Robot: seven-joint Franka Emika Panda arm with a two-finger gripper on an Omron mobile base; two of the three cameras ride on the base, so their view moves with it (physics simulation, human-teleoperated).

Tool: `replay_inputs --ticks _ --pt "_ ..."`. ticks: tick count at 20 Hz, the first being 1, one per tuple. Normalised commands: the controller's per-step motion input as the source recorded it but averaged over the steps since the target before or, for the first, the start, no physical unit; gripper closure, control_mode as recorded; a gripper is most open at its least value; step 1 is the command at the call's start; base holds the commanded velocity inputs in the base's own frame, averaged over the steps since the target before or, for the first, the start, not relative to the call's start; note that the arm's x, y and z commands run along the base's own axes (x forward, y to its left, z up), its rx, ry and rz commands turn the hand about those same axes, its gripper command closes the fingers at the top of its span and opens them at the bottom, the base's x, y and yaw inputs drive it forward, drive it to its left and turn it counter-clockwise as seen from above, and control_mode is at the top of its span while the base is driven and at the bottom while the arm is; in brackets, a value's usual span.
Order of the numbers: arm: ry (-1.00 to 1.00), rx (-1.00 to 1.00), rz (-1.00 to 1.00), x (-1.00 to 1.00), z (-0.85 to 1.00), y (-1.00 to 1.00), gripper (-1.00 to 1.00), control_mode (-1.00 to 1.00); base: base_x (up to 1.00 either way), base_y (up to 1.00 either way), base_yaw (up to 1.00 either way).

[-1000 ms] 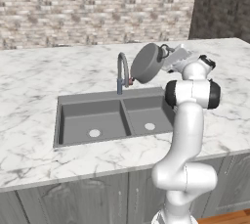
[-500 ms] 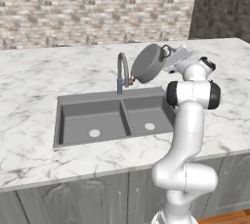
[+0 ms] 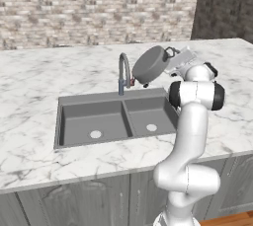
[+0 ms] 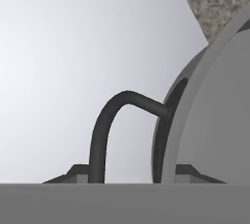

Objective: Dump the mushroom from the pot into the sink. Then turn on the water and wash the mushroom. Then turn off the water and put the mushroom back in the pot.

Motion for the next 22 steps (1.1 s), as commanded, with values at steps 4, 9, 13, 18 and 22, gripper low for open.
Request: replay_inputs --ticks 4,9,13,18,22 --pt "0.07 0.12 0.00 -0.02 0.00 -0.14 1.00 -1.00 0.00 0.00 0.00" --pt "0.02 0.07 0.00 -0.10 0.03 -0.17 1.00 -1.00 0.00 0.00 0.00" --pt "-0.11 -0.06 -0.06 -0.73 0.51 -0.17 1.00 -1.00 0.00 0.00 0.00" --pt "-0.06 -0.18 -0.21 -0.86 0.49 -0.24 1.00 -1.00 0.00 0.00 0.00" --pt "0.00 -0.22 -0.27 -0.71 0.36 -0.19 1.00 -1.00 0.00 0.00 0.00"
